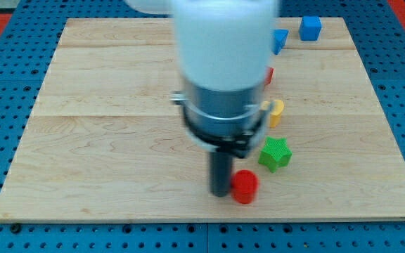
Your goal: Slide the yellow hexagon right a bit
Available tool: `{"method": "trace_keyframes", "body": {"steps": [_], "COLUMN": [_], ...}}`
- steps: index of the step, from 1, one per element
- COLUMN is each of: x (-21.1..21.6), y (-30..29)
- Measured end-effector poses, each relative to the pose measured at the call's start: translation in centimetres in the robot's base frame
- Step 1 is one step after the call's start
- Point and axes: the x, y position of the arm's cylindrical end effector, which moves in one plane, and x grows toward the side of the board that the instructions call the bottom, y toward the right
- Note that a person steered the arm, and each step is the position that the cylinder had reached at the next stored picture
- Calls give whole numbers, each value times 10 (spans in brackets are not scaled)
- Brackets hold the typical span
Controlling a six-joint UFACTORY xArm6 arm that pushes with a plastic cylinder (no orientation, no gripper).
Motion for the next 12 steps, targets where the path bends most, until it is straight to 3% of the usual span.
{"method": "trace_keyframes", "body": {"steps": [1,2,3,5,7,8,9,10,11,12], "x": [0,0,-8,-13,-151,-216,-255,-257,-257,-289], "y": [10,-45,-139,-152,-109,-124,-134,-81,-78,-70]}}
